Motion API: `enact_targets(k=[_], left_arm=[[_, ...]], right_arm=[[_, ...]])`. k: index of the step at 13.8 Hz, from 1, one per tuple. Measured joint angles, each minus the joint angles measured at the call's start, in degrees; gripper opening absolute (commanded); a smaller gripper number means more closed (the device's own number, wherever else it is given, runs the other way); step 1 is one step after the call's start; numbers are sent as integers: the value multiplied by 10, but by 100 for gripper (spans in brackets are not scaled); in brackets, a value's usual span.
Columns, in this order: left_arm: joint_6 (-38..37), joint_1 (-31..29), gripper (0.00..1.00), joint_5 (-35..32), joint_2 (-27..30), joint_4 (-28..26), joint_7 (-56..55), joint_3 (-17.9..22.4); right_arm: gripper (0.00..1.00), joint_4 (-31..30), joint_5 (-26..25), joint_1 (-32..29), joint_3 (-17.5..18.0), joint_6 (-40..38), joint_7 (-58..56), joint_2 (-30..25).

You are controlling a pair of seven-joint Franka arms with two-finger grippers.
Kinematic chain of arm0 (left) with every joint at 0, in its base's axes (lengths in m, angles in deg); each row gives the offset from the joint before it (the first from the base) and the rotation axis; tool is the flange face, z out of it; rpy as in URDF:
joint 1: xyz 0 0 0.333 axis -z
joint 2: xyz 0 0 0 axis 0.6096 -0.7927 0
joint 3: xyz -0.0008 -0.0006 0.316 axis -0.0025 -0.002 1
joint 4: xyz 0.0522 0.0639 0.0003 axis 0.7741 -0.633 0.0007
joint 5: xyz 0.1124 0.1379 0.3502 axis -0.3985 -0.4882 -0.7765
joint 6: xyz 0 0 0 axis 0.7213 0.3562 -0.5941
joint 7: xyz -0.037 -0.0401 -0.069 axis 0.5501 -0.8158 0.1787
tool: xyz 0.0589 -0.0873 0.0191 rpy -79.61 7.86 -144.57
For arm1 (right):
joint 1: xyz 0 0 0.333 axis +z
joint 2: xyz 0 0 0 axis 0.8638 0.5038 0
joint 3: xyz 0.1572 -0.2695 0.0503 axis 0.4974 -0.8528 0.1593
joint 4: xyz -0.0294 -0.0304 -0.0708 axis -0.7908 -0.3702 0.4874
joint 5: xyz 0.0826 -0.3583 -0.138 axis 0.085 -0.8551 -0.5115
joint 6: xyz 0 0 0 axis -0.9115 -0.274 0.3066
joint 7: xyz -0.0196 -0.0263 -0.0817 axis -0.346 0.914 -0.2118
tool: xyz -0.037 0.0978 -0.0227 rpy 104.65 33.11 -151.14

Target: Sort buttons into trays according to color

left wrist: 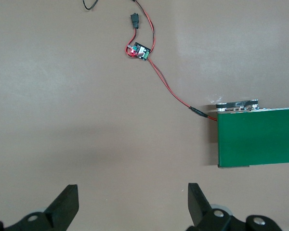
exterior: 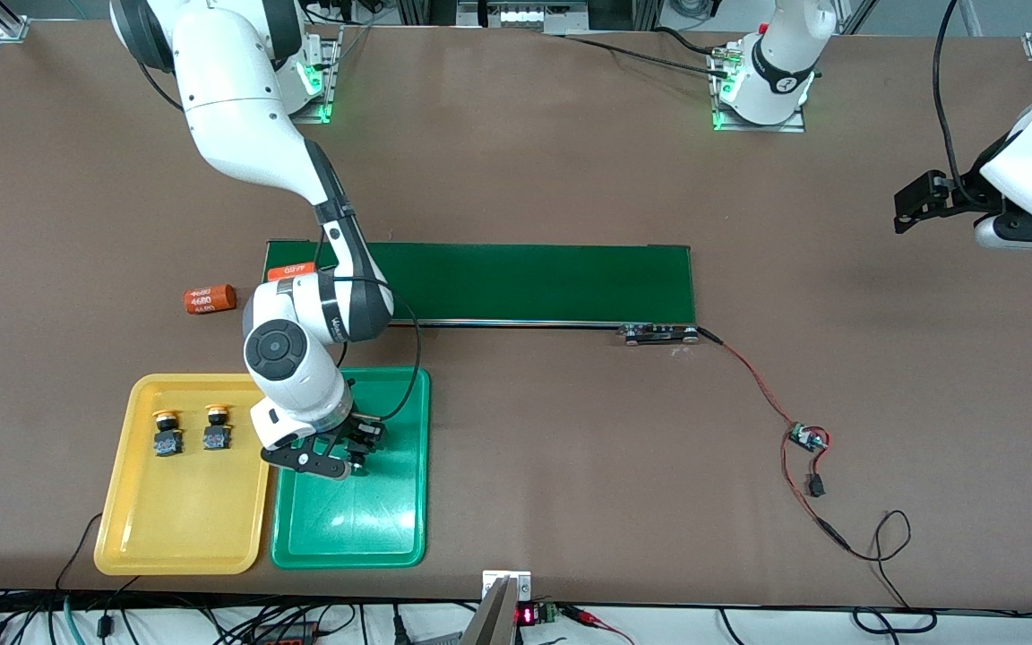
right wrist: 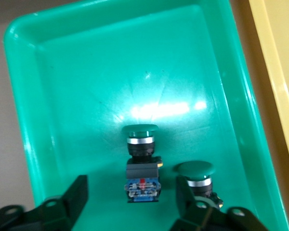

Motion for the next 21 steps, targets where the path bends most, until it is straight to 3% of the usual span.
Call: enact_targets(k=[3, 7, 9, 14, 15, 19, 21], left_arm=[[0, 0, 100, 0, 0, 0, 0, 0], [-1, 0, 100, 0, 0, 0, 0, 0], [-1, 0, 100, 0, 0, 0, 0, 0], [-3, 0, 100, 0, 0, 0, 0, 0], [-4, 0, 100, 0, 0, 0, 0, 0], [-4, 0, 100, 0, 0, 0, 0, 0], [-5, 0, 100, 0, 0, 0, 0, 0]], right_arm=[[100, 13, 0, -1, -7, -83, 0, -36], [100, 18, 0, -5, -51, -201, -8, -128], [100, 17, 0, -20, -56, -239, -25, -165], [100, 9, 0, -71, -88, -314, -175, -219], [100, 4, -2, -100, -75, -332, -199, -233], [100, -26, -73, -293, 92, -364, -274, -310], [100, -56, -80, -340, 125, -371, -304, -348]])
